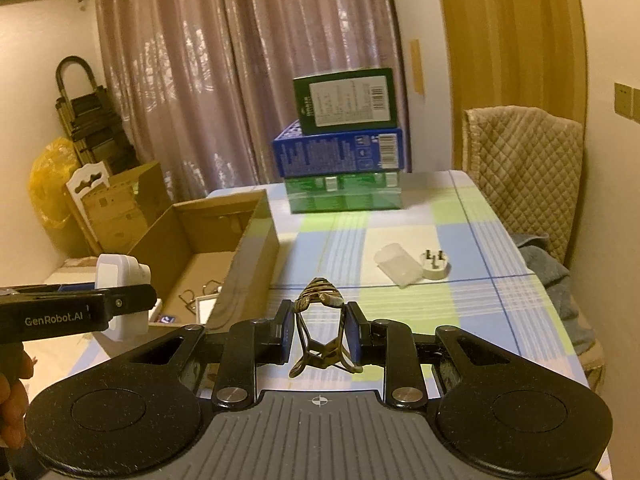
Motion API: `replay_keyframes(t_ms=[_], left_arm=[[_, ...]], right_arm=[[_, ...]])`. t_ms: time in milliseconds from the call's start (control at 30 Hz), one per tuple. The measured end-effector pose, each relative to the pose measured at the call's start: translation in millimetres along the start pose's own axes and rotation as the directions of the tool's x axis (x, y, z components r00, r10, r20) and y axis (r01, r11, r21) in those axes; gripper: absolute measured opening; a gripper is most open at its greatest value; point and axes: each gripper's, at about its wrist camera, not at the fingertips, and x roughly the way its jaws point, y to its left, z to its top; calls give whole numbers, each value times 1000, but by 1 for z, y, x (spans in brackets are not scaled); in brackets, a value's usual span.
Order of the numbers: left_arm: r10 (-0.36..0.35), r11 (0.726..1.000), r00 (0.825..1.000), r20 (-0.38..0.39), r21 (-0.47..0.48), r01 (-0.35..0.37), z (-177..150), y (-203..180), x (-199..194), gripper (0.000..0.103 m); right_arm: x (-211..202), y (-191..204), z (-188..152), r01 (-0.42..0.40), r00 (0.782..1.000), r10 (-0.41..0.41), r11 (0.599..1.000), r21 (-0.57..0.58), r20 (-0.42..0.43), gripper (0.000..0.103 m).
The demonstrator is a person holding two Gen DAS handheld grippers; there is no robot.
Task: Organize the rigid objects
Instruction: 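Carry the night light and brown cord over the box with both tools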
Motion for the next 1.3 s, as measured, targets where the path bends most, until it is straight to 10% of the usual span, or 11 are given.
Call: replay_keyframes(t_ms=[1300], left_arm=[[137,989,990,-21,-59,-138,38,123,32,62]], right_arm=[[98,93,23,-183,982,175,973,-142,-67,23]])
